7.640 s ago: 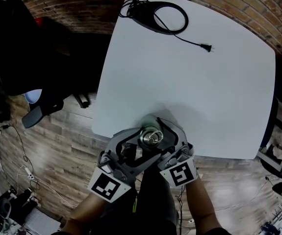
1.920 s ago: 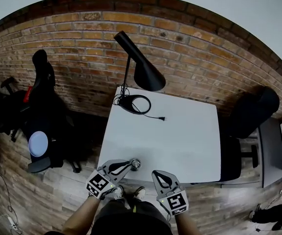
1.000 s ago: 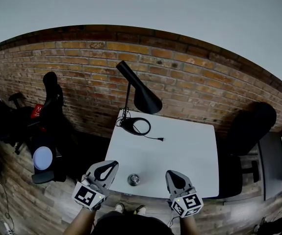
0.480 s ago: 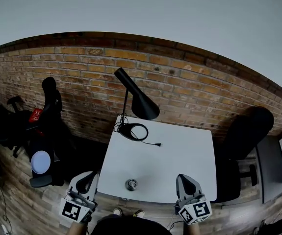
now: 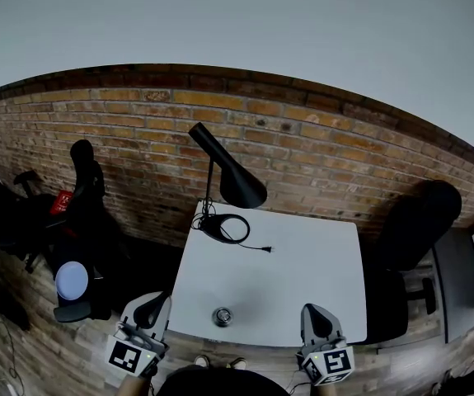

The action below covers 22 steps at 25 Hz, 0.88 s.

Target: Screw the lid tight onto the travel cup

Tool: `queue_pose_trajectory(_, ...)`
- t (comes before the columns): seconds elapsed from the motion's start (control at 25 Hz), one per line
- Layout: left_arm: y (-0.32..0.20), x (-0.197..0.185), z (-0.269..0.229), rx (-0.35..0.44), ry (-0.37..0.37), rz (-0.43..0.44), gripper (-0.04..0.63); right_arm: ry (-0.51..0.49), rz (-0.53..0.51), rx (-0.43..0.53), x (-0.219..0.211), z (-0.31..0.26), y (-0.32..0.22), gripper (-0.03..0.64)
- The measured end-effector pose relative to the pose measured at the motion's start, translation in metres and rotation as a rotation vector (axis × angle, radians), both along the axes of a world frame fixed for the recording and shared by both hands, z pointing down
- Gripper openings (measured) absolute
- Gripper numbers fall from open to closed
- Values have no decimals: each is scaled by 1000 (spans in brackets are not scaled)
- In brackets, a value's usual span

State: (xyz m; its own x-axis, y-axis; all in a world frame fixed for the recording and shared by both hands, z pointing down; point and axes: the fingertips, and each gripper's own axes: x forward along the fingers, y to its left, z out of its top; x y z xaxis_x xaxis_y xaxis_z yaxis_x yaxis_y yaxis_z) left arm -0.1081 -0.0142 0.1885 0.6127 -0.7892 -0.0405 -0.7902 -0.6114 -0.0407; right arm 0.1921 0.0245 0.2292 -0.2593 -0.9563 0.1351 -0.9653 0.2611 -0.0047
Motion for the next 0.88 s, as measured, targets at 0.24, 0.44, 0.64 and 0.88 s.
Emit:
queue_pose_trajectory(0.24,-2,1,0,-1,9,6,31,8,-9,14,-5,-4,-5,12)
queue_pose_trajectory(0.44,-2,-1,1,-11,19,13,31,31,-12,34,-15,-8,-6,12)
queue_pose_trajectory(0.64,0,-5,4,-15,16,12,31,47,-36,26,-24,-6,-3,12)
queue_pose_trajectory(0.88,1,-6,3,-6,18,9,31,57,-28,25,-24,-4,-2,12)
